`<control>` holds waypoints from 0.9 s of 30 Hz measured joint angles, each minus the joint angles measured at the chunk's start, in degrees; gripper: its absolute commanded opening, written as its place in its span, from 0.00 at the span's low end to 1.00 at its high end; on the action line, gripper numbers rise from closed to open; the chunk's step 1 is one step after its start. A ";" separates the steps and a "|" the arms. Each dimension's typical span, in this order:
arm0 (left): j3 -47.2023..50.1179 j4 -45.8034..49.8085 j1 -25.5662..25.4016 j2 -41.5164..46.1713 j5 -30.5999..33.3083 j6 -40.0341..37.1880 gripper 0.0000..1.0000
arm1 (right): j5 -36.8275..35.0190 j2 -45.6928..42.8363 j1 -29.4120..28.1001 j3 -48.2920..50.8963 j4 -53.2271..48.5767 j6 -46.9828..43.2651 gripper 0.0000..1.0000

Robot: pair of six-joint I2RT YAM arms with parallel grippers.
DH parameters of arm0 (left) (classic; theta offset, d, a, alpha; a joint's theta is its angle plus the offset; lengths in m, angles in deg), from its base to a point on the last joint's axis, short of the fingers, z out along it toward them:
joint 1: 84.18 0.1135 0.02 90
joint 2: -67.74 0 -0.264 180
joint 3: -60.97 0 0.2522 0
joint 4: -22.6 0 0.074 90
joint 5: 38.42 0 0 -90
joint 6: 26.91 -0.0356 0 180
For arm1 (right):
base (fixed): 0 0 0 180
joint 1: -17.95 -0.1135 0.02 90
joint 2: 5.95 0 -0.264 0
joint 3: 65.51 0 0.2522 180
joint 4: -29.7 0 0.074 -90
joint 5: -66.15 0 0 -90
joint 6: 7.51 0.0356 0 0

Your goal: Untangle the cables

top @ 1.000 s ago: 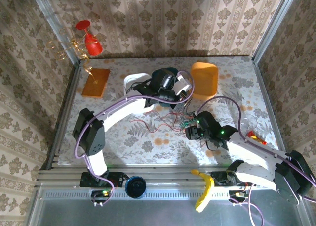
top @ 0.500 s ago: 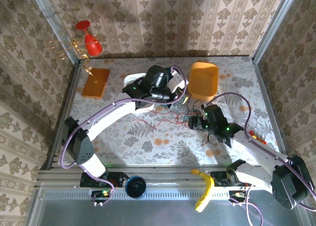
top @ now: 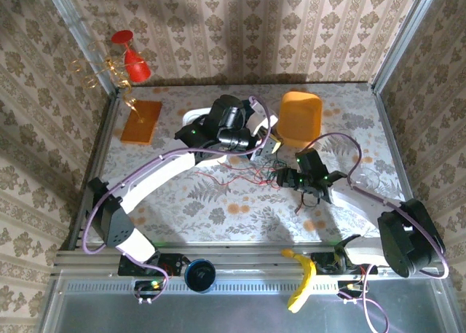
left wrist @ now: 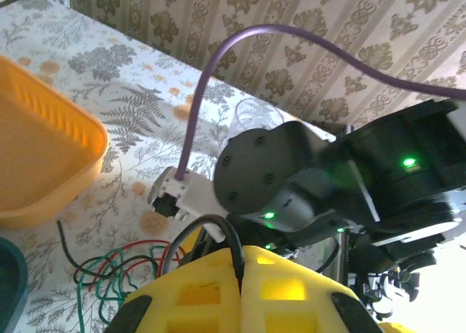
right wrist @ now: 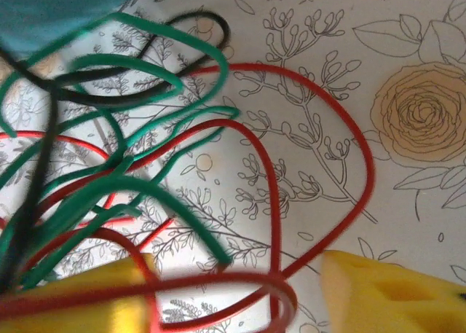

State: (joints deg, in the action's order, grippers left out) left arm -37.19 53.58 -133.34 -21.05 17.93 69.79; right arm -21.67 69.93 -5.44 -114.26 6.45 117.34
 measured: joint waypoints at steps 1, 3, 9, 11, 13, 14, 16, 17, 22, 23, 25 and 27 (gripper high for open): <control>0.00 -0.13 0.00 0.59 0.07 0.11 0.00 | -0.04 0.63 0.00 -0.35 -0.07 0.57 0.42; 0.00 -0.24 0.02 2.14 1.16 0.24 0.00 | -0.50 2.10 0.02 -0.96 -0.20 1.86 0.40; 0.00 -3.41 0.11 9.33 8.72 0.26 0.00 | -1.77 4.42 1.33 -0.98 -2.36 3.72 0.39; -0.04 -4.90 0.37 12.48 11.41 0.24 0.00 | -1.84 4.39 1.79 -0.96 -2.71 4.24 0.39; -0.13 -6.16 1.09 15.17 13.68 0.31 0.00 | -1.84 4.37 2.23 -0.96 -2.67 4.48 0.39; -0.33 -7.08 1.88 16.46 14.67 0.66 0.00 | -1.84 4.37 2.58 -0.85 -2.69 4.61 0.39; -0.44 -9.14 3.82 18.47 16.00 1.53 0.00 | -1.84 4.37 3.28 -0.35 -2.71 4.87 0.39; -0.44 -10.12 4.98 19.41 16.61 1.99 0.00 | -1.84 4.37 3.69 0.02 -2.71 5.09 0.39; -1.90 -10.73 8.26 20.74 19.30 2.82 0.00 | -1.79 3.04 4.79 1.40 -2.71 5.95 0.40; -2.69 -10.08 8.59 20.44 19.91 2.80 0.00 | -1.79 2.62 4.83 1.46 -2.69 5.92 0.40; -3.48 -9.46 9.25 19.96 20.90 2.78 0.00 | -1.79 2.03 4.83 1.53 -2.69 5.95 0.40; -3.50 -9.16 10.62 19.93 21.33 2.80 0.00 | -1.84 1.53 4.83 1.62 -2.69 6.10 0.39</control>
State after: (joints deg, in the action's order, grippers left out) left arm -40.69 44.42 -122.72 -1.12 39.27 72.59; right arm -23.51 71.46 -0.61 -112.64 3.76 123.44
